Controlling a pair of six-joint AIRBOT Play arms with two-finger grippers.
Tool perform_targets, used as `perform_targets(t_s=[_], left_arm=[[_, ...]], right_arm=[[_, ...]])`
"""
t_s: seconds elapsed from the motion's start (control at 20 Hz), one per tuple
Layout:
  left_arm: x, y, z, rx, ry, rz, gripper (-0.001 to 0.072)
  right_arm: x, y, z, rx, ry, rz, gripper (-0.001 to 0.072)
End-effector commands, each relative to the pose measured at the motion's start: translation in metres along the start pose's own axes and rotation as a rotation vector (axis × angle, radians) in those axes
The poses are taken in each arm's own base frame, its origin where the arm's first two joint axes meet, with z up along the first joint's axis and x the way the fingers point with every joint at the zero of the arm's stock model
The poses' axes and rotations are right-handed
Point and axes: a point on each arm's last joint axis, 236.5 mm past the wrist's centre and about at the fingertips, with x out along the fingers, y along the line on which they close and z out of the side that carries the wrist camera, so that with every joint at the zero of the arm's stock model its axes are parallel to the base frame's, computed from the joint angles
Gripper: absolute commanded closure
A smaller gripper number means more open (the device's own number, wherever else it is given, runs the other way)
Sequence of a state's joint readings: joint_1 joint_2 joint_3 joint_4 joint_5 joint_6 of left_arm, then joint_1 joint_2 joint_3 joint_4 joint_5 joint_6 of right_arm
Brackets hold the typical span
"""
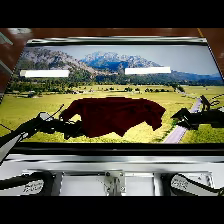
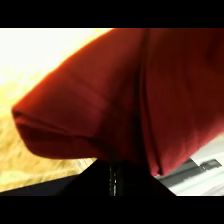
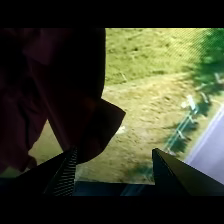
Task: Fold the shirts.
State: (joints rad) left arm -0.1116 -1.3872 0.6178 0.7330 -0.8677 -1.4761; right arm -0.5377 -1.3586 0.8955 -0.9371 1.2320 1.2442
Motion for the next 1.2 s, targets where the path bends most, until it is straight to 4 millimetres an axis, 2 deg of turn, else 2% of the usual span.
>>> perform_targets(t_s=[0.0,0.2,0.35,0.45,0.5,0.55,0.6,0.7,0.75,0.8,0.85,0.9,0.95,1.0,1.05,1.1,1.15], left_arm=[[-0.015,-0.018,0.002,0.059,-0.037,-0.040,0.0667],[-0.029,-0.030,0.004,0.091,-0.079,-0.064,0.0667],[-0.031,-0.032,0.005,0.093,-0.086,-0.068,0.0667],[-0.031,-0.033,0.005,0.094,-0.087,-0.069,0.0667],[-0.032,-0.034,0.006,0.099,-0.090,-0.070,0.0667],[-0.034,-0.037,0.008,0.122,-0.099,-0.073,0.0668],[-0.040,-0.043,0.012,0.147,-0.119,-0.080,0.0669],[-0.067,-0.060,0.028,0.250,-0.203,-0.065,0.0670],[-0.090,-0.070,0.038,0.303,-0.266,-0.051,0.0669],[-0.122,-0.085,0.049,0.359,-0.352,-0.040,0.0670],[-0.160,-0.104,0.057,0.419,-0.449,-0.046,0.0669],[-0.207,-0.128,0.062,0.483,-0.568,-0.062,0.0669],[-0.268,-0.156,0.061,0.546,-0.721,-0.092,0.0669],[-0.336,-0.185,0.052,0.600,-0.890,-0.133,0.0669],[-0.400,-0.209,0.033,0.649,-1.051,-0.168,0.0669],[-0.469,-0.231,0.005,0.699,-1.228,-0.201,0.0669],[-0.524,-0.245,-0.025,0.736,-1.377,-0.223,0.0669]], right_arm=[[0.017,0.018,0.001,0.032,0.036,0.128,0.0117],[0.052,0.037,-0.010,-0.042,0.110,0.133,0.0116],[0.082,0.051,-0.011,-0.073,0.110,0.090,0.0116],[0.095,0.057,-0.014,-0.067,0.115,0.072,0.0128],[0.097,0.060,-0.016,-0.080,0.120,0.069,0.0368],[0.097,0.062,-0.016,-0.081,0.120,0.072,0.0646],[0.093,0.066,-0.014,-0.091,0.119,0.079,0.0644],[0.066,0.083,-0.001,-0.187,0.083,0.111,0.0644],[0.041,0.099,0.012,-0.248,0.030,0.129,0.0644],[0.011,0.118,0.027,-0.316,-0.046,0.144,0.0644],[-0.031,0.142,0.045,-0.389,-0.159,0.159,0.0644],[-0.077,0.168,0.061,-0.452,-0.291,0.174,0.0644],[-0.134,0.198,0.072,-0.520,-0.447,0.187,0.0644],[-0.192,0.228,0.076,-0.569,-0.609,0.202,0.0645],[-0.256,0.259,0.075,-0.582,-0.792,0.230,0.0645],[-0.311,0.284,0.066,-0.585,-0.944,0.253,0.0645],[-0.360,0.307,0.050,-0.614,-1.080,0.270,0.0645]])
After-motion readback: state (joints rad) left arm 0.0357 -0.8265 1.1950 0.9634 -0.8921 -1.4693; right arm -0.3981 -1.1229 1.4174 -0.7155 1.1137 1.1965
